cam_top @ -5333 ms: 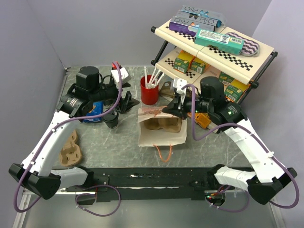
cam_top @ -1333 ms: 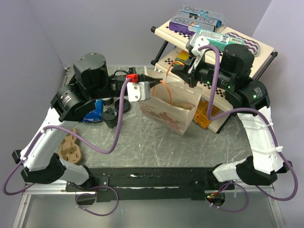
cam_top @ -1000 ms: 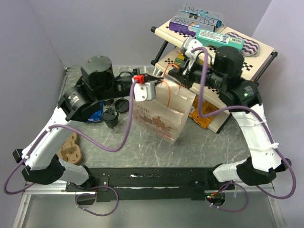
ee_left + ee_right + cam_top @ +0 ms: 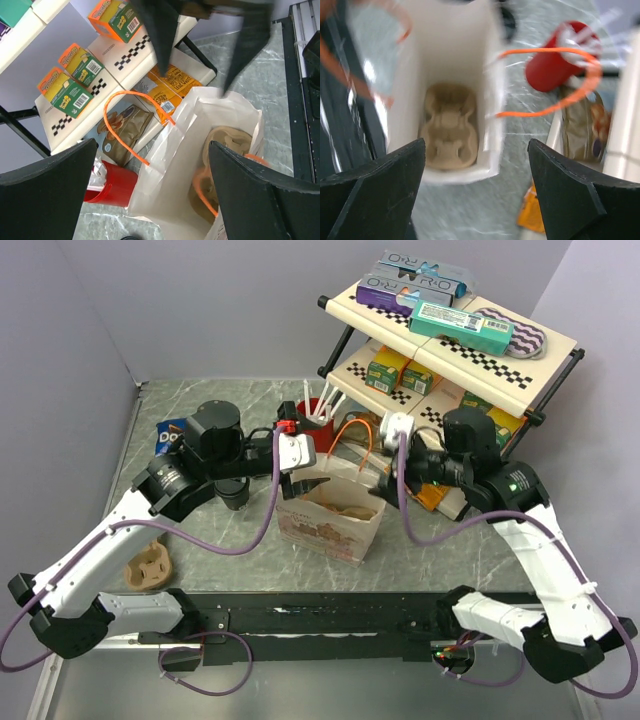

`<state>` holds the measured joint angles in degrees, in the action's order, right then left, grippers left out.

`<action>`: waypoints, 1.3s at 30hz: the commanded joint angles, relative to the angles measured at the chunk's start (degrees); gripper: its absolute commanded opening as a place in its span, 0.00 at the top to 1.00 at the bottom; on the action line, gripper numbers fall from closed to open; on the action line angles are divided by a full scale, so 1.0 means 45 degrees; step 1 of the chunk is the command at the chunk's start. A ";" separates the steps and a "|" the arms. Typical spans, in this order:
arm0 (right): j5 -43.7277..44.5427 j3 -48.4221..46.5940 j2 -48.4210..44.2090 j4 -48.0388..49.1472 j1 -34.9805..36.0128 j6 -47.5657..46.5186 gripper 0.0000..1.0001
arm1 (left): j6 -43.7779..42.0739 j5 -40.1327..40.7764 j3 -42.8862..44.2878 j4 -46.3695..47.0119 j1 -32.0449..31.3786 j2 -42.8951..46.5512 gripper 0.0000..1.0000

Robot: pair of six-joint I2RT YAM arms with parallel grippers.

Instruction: Pack the takeout coffee

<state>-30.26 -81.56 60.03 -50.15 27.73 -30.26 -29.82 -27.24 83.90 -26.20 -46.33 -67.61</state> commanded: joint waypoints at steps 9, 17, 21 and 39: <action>-0.3668 -0.2796 0.1757 -0.8172 0.0126 -1.2023 0.18 | -0.0521 0.0644 0.0556 -0.0839 0.0079 0.0727 0.00; -0.2124 -0.2169 0.2616 -0.8855 0.0596 -1.3510 0.19 | -0.0657 0.0683 0.0399 -0.0956 0.0490 0.0963 0.00; -0.1713 -0.1584 0.2539 -0.8836 0.0577 -1.3725 0.19 | -0.0736 0.0683 0.0224 -0.0840 0.0490 0.1021 0.01; -0.0289 0.0917 -0.0820 -0.0146 0.1142 -0.5624 0.13 | 0.7815 0.3614 0.0342 -0.3318 0.2013 -0.0736 0.04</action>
<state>-35.20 -79.37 56.77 -62.06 31.62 -67.75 -5.98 -8.23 87.57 -35.68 -37.01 -74.37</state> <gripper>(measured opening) 0.864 0.968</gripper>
